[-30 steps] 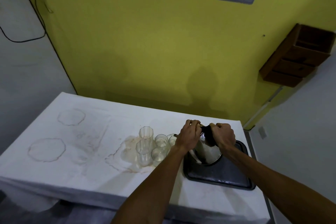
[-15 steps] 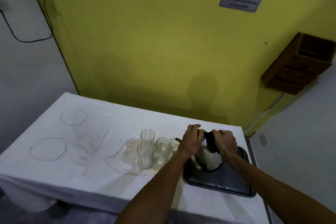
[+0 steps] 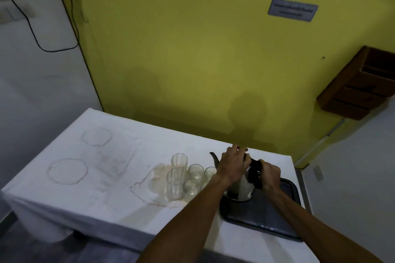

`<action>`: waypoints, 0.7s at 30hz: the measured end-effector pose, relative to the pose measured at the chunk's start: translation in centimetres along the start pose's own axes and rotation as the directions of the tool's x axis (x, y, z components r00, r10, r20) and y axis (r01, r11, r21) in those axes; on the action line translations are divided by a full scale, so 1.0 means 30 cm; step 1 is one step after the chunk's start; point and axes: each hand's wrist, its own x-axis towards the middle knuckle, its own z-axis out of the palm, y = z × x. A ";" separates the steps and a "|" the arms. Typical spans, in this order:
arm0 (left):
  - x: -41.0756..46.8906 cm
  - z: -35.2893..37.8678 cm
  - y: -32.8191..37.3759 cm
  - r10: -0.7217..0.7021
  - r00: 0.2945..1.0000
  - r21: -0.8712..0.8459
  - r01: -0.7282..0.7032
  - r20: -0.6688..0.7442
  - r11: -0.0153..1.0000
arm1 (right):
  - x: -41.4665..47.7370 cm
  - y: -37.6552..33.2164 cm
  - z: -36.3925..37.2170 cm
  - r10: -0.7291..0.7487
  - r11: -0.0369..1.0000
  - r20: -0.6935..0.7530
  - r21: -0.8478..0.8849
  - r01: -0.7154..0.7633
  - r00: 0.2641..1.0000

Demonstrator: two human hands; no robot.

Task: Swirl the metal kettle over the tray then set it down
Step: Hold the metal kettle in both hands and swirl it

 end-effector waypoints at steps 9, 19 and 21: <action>0.020 -0.107 -0.010 0.145 0.988 0.200 -0.131 -0.057 0.971 | 0.003 -0.088 0.043 -0.065 0.997 0.025 -0.039 0.066 0.998; 0.018 -0.166 -0.044 0.140 0.957 0.198 -0.090 -0.254 0.976 | -0.013 -0.188 0.103 -0.095 0.987 -0.025 -0.132 0.091 0.995; 0.014 -0.180 -0.052 0.133 0.950 0.183 -0.083 -0.282 0.980 | -0.006 -0.200 0.117 -0.121 0.981 0.000 -0.156 0.120 0.993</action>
